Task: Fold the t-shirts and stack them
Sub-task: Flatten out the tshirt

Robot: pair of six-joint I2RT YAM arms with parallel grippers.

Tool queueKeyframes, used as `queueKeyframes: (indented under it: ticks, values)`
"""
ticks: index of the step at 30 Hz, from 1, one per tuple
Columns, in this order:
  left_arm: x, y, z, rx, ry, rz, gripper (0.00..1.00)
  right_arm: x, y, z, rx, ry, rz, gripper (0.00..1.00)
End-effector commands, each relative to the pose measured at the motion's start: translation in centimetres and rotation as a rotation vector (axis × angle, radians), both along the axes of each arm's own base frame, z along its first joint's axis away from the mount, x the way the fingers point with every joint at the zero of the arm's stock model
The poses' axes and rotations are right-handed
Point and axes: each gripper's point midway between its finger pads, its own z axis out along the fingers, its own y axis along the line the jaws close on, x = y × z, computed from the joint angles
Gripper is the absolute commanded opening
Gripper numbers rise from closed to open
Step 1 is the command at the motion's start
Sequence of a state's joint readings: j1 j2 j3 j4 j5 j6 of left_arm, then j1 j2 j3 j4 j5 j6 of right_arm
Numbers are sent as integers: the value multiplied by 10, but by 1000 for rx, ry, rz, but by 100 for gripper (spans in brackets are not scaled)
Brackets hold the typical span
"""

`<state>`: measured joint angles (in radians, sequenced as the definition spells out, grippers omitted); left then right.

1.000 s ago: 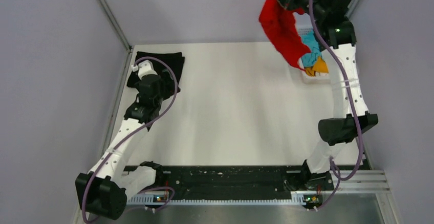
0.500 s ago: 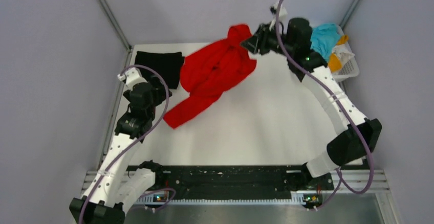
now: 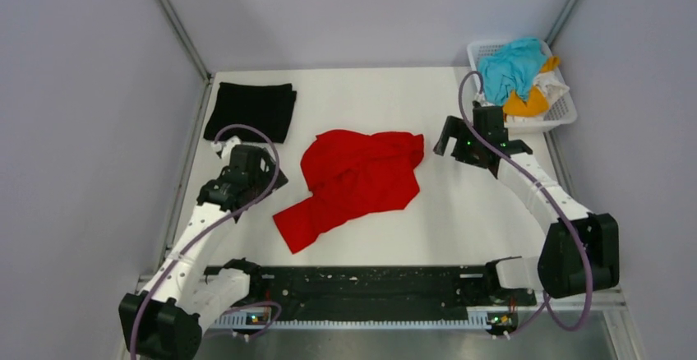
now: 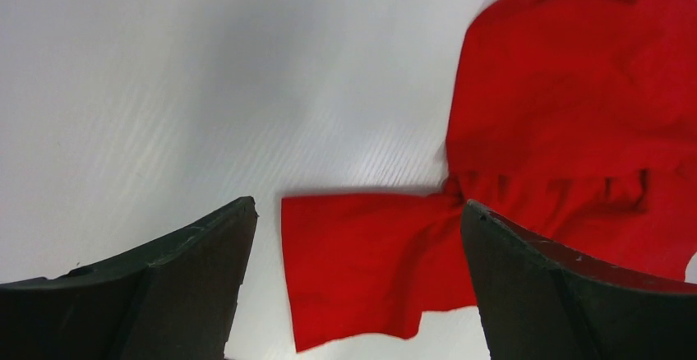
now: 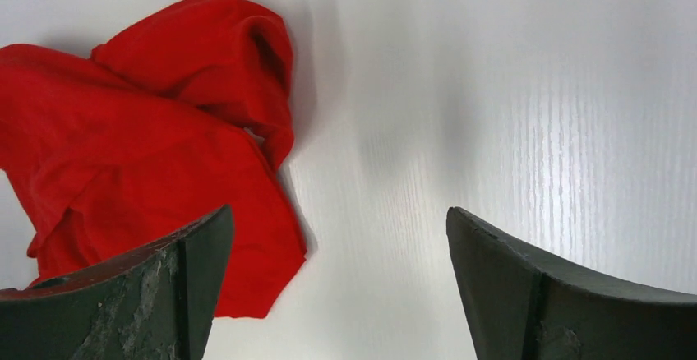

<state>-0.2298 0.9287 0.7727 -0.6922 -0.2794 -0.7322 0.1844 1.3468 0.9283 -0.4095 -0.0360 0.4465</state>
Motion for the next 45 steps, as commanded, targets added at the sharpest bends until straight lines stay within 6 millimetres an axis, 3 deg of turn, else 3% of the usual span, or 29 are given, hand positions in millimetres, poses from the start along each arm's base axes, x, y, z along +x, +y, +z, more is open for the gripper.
queueKeyframes:
  ticks: [1,4,8,13,18,21,22,25,33,36,39,42,45]
  values:
    - [-43,-14,-38,-127,209,48,99,3,3,20,-50,-110,39,99]
    - [-63,-24,-60,-211,268,71,99,0,20,12,-89,-115,106,99]
    - [-75,-33,-79,-289,280,85,98,-1,40,5,-92,-98,175,99]
    - [-75,-50,-102,-358,314,24,95,-16,48,0,-99,-75,194,99]
    - [-58,-64,-115,-379,334,-52,87,-19,41,-10,-123,-52,144,99]
    - [-45,-70,-121,-373,334,-92,72,-11,41,-13,-137,-50,128,99]
    - [-41,-71,-122,-370,335,-106,61,-7,42,-13,-138,-54,121,99]
    - [-29,-70,-124,-335,330,-120,3,8,47,-16,-134,-82,122,98]
    - [-8,-60,-95,-242,213,-164,0,65,72,-20,-145,-150,177,90]
    - [-7,-55,-83,-219,174,-163,0,87,75,-30,-166,-161,165,82]
    - [-8,-55,-73,-216,155,-178,0,102,78,-47,-184,-149,158,66]
    - [-6,-56,-62,-221,126,-187,0,107,83,-57,-175,-127,157,43]
    - [-1,-54,-45,-214,90,-183,0,108,88,-52,-144,-137,158,9]
